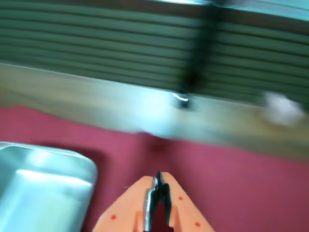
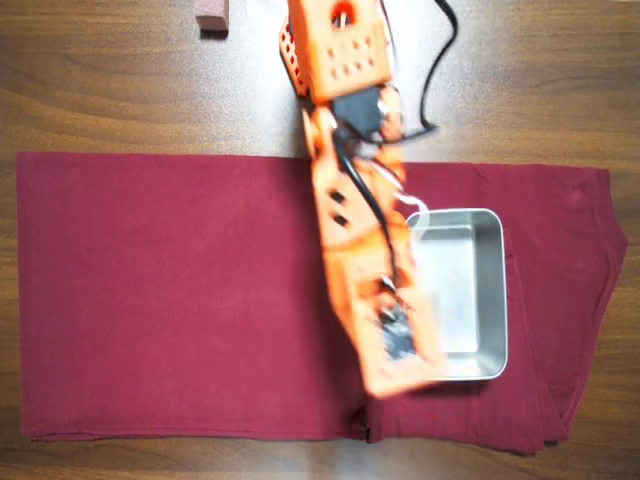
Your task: Grab the cube
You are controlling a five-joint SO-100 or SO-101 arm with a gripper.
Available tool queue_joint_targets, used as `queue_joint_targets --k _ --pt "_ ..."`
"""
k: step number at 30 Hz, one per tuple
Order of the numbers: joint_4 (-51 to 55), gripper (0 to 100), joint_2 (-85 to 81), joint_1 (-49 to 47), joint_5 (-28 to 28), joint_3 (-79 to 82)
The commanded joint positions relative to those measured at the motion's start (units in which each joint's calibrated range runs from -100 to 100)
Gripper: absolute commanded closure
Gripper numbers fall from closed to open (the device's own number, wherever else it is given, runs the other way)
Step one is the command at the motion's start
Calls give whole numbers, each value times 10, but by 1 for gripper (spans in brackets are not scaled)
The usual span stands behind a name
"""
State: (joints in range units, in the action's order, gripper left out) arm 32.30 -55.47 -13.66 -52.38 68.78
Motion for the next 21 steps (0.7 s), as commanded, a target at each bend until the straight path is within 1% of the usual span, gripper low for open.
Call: queue_joint_targets --k 1,4,9,13,15,17,18,21 --pt "57 100 -150 89 -8 118" --pt "125 100 -254 133 -4 208" --pt "256 100 -345 154 8 289" --pt "426 100 -390 166 20 311" --pt "554 100 -418 179 24 312" --pt "656 100 -428 183 28 312" --pt "677 100 -428 176 43 312" --pt "677 100 -429 171 49 312"
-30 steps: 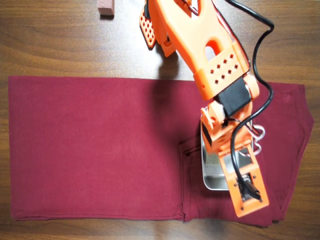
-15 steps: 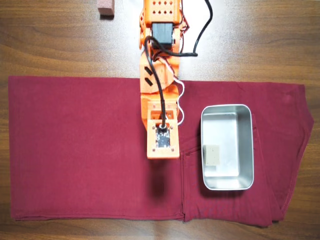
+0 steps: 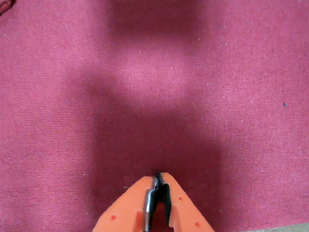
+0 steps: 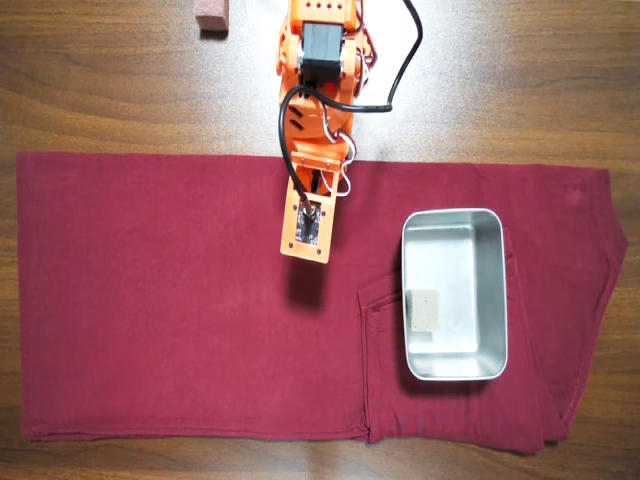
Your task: Grab the cube
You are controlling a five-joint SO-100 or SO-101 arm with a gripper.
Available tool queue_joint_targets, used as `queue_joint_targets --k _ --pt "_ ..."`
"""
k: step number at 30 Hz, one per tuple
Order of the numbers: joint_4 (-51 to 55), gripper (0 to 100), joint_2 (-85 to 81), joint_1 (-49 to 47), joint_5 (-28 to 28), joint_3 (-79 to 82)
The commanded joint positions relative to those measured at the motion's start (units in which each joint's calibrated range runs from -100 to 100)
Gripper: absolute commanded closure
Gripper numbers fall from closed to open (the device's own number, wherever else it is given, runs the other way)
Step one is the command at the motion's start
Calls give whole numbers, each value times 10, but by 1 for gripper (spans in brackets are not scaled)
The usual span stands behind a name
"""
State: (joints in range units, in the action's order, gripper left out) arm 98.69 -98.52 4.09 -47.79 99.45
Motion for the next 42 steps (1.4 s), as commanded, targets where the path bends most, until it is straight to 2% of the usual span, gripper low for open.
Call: queue_joint_targets --k 1,42 --pt "13 100 1 -6 0 6" --pt "13 100 1 7 0 6"
